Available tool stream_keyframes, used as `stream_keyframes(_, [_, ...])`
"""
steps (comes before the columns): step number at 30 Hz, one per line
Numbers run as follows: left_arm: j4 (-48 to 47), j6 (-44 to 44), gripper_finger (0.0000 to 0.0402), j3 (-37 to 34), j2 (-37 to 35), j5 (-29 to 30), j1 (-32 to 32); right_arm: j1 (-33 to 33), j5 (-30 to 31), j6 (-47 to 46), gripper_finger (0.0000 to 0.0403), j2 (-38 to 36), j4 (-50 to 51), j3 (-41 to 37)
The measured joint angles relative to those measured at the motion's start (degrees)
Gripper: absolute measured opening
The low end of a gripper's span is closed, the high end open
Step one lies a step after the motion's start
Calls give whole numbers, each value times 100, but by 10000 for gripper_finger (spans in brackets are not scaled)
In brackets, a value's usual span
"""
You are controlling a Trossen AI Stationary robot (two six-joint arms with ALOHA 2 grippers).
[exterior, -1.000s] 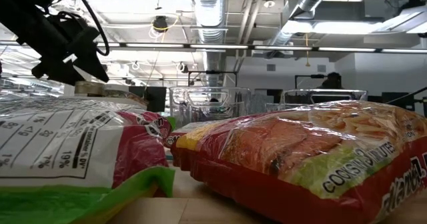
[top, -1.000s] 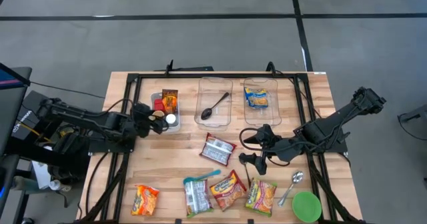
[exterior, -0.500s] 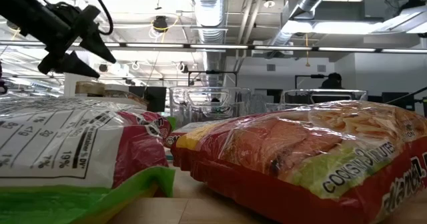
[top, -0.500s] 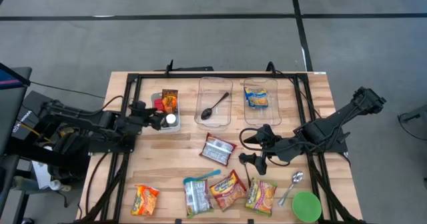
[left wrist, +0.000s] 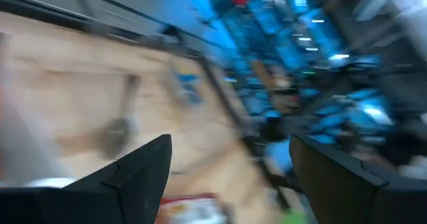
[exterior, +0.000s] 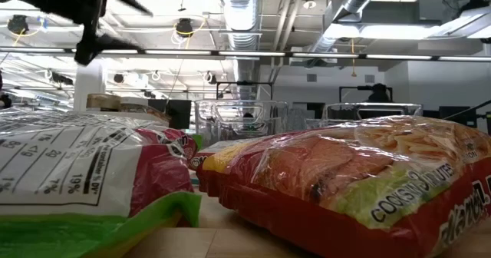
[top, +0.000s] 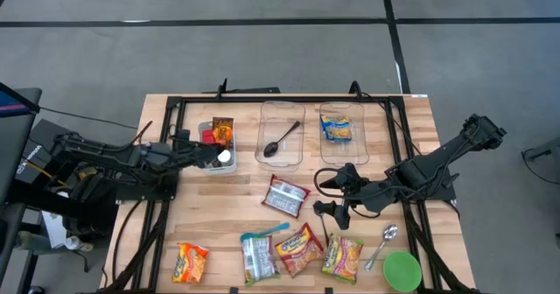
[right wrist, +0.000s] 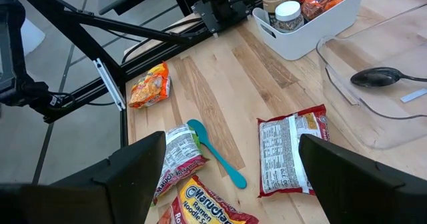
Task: Pick & Place Food Item
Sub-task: Put the bottom red noodle pack into the right transparent bin
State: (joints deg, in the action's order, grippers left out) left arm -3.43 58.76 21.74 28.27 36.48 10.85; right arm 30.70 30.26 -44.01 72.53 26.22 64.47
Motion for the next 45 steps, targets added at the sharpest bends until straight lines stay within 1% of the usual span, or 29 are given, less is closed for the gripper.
stream_keyframes(4, [878, -189, 298, 0, 9, -818, 0, -28, 0, 0, 337, 0, 0, 0])
stream_keyframes(9, [2337, -685, 298, 2, 261, -2049, 25, -50, 0, -10, 337, -2, -2, 0])
stream_keyframes(12, [3277, -1005, 298, 2, 569, -2506, 154, -48, -6, -64, 337, -2, -3, 0])
stream_keyframes(14, [3854, -1234, 298, 2, 833, -2646, 292, -48, -18, -126, 337, -2, -4, 0])
stream_keyframes(18, [4678, -1559, 297, 7, 1369, -2692, 576, -48, -20, -150, 337, -2, -4, 0])
stream_keyframes(22, [5148, -1635, 288, 7, 1935, -2691, 869, -39, -20, -168, 337, -4, -7, 0])
stream_keyframes(26, [5548, -1635, 271, 7, 2516, -2679, 1192, -39, -22, -388, 337, -4, -7, 0])
stream_keyframes(30, [5863, -1635, 251, 7, 3067, -2390, 1516, -39, -22, -472, 337, -4, -7, 0])
stream_keyframes(36, [6420, -1633, 222, 7, 3844, -1770, 1889, -97, -26, -628, 337, -4, -7, 0])
stream_keyframes(39, [6695, -1567, 210, 7, 4181, -1713, 1957, -127, -24, -705, 337, -4, 24, 0])
stream_keyframes(42, [6729, -1275, 202, 7, 4402, -1698, 1962, -131, -24, -743, 333, -4, 61, 0])
stream_keyframes(45, [6735, -1042, 198, 7, 4591, -1668, 1954, -129, -27, -1012, 324, -4, 213, 0])
